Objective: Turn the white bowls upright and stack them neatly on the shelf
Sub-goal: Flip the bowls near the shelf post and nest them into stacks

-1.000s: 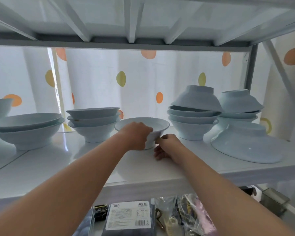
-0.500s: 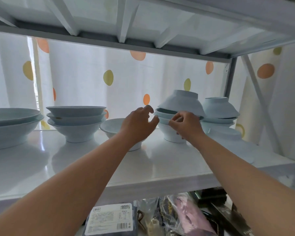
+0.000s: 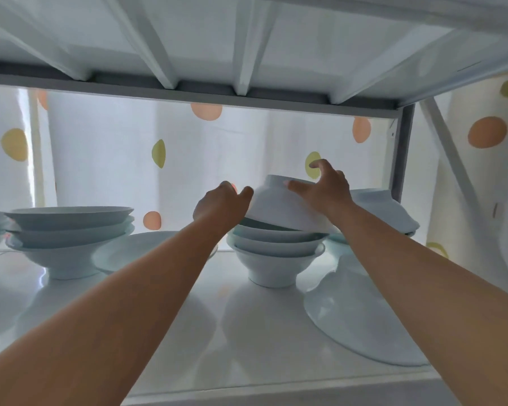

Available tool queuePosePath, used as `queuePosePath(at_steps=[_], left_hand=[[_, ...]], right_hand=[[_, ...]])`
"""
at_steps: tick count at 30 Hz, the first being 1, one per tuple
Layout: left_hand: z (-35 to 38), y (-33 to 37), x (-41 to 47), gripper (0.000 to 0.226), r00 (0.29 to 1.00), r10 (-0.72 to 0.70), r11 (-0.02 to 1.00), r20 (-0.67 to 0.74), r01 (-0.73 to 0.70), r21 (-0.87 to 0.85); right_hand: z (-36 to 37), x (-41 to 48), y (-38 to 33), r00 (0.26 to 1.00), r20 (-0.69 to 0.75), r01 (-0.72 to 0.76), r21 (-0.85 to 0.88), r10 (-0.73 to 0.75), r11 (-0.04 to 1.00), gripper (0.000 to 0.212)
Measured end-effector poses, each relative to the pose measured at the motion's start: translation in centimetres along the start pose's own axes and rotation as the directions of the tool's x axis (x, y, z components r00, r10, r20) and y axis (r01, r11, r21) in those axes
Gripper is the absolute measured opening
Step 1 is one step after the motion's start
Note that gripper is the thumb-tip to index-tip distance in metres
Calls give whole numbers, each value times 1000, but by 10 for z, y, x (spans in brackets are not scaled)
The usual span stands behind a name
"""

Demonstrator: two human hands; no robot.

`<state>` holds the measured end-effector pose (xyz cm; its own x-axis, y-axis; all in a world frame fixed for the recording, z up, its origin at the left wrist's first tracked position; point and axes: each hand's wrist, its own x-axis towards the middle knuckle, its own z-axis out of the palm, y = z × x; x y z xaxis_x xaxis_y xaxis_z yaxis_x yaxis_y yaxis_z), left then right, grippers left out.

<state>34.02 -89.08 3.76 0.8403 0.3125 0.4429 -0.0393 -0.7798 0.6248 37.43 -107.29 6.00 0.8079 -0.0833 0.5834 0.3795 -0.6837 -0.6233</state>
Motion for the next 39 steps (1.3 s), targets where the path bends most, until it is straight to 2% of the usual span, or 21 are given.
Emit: queuePosePath(at_steps=[4,8,14,18,20,21,23,25,26,27,29,31,35,39], left_hand=[[12,-5,10,54,998,-52,991,21,49,127],[15,-3,14,54,997,-72,993,38,69,93],[20,5,14,59,990,-110,981,91,123,-151],[18,7,11,56,989,-126,890,70,144,-432],[16,15,7,52,991,-128,805,41,128,-579],[13,21,5,54,989,-144,730,43,135,-670],[7,34,3,60,978,-191,507,87,174,-844],[0,44,2,56,971,-182,260,156,200,-944],[-2,47,1,50,976,-138,195,170,196,-961],[-5,50,-1,44,982,-78,173,171,182,-968],[-8,55,-3,41,991,23,165,132,127,-978],[-13,60,-2,38,994,17,187,108,103,-977],[-20,61,-3,24,996,-71,398,47,71,-915],[-26,57,-6,29,996,39,656,-80,-86,-749]], right_hand=[[8,15,6,990,133,-50,49,43,998,74],[11,16,7,983,183,-46,73,32,996,75],[16,19,8,983,175,-88,155,60,984,70],[12,17,12,990,109,-110,231,87,967,68],[8,15,11,993,55,-115,303,103,946,67],[6,13,9,994,26,-109,343,106,933,66],[2,10,2,995,-40,-71,413,96,908,64],[0,7,-7,991,-115,-7,459,67,888,63],[-1,6,-11,988,-145,22,480,55,877,63],[-1,3,-14,985,-164,42,507,49,861,63],[1,-1,-19,985,-163,47,597,64,801,66],[5,-4,-20,990,-104,3,701,98,713,73],[14,-9,-16,983,96,-172,770,155,614,87],[9,-8,-3,964,265,-219,746,22,629,82]])
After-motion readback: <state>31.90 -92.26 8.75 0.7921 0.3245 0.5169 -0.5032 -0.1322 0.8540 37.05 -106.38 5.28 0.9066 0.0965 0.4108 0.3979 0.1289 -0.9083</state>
